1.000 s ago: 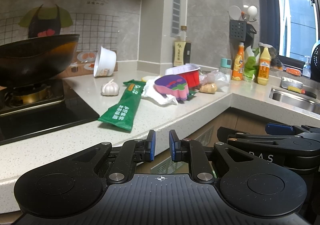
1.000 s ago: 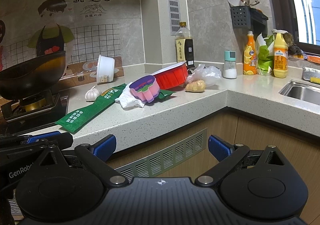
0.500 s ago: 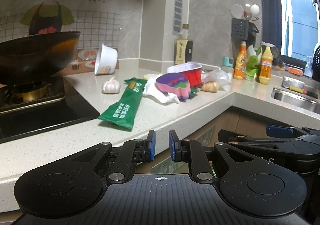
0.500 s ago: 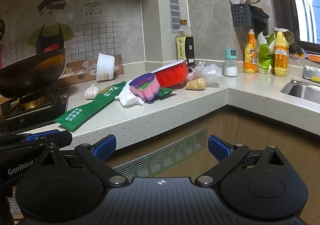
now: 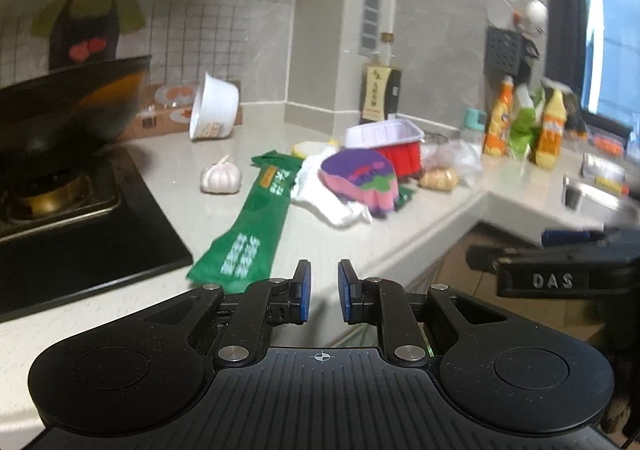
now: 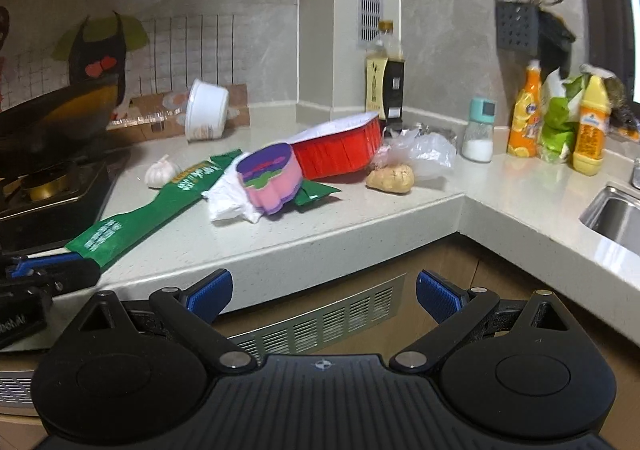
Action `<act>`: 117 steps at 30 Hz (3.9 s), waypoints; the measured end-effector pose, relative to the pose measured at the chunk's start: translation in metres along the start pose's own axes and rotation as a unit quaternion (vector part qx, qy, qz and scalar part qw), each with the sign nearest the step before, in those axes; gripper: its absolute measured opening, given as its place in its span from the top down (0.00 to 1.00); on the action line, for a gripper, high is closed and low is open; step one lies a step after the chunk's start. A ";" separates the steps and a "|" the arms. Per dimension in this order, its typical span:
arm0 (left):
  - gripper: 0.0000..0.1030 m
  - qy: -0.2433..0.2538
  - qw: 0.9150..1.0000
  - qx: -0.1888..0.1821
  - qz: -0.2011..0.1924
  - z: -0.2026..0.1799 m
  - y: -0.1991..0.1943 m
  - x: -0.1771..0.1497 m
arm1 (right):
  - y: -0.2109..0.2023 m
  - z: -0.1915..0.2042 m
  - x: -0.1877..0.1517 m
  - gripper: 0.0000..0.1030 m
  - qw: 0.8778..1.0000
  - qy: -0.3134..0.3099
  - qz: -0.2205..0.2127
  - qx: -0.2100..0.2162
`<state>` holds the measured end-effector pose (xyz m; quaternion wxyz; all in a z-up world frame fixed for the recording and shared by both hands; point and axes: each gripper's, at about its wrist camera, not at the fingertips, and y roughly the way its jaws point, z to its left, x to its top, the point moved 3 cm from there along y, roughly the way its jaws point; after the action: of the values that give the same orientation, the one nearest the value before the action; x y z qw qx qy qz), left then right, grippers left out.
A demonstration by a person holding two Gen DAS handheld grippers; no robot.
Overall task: Collect trash
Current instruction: 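Reach the left tool to the red foil tray and grasp its rim, then grasp the ginger root with the right tool while the left tool holds the tray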
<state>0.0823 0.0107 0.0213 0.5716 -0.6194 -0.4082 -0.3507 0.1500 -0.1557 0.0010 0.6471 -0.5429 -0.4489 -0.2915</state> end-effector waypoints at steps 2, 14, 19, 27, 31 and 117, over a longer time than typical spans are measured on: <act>0.82 -0.025 1.000 -0.014 0.006 0.009 0.009 0.015 | 0.008 -0.009 0.013 0.04 1.000 0.007 0.019 0.000; 0.81 -0.099 0.989 -0.065 0.086 0.052 0.070 0.054 | 0.087 -0.045 0.112 0.04 0.997 0.064 0.031 0.007; 0.81 -0.074 0.994 -0.030 0.080 0.064 0.090 0.064 | 0.113 -0.033 0.112 0.04 0.995 0.072 0.039 0.053; 0.81 -0.108 0.987 -0.058 0.104 0.076 0.098 0.058 | 0.142 -0.004 0.132 0.04 1.000 -0.005 -0.013 0.013; 0.81 -0.138 0.985 -0.060 0.085 0.081 0.087 0.058 | 0.191 -0.019 0.159 0.05 0.999 0.018 0.007 -0.031; 0.90 -0.050 0.992 -0.034 0.107 0.009 0.189 0.099 | 0.178 -0.057 0.083 0.65 0.995 -0.010 0.042 0.093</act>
<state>0.2950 0.0277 0.0297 0.5630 -0.6953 -0.3557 -0.2701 0.3547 -0.1586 -0.0036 0.7021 -0.5015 -0.4575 -0.2151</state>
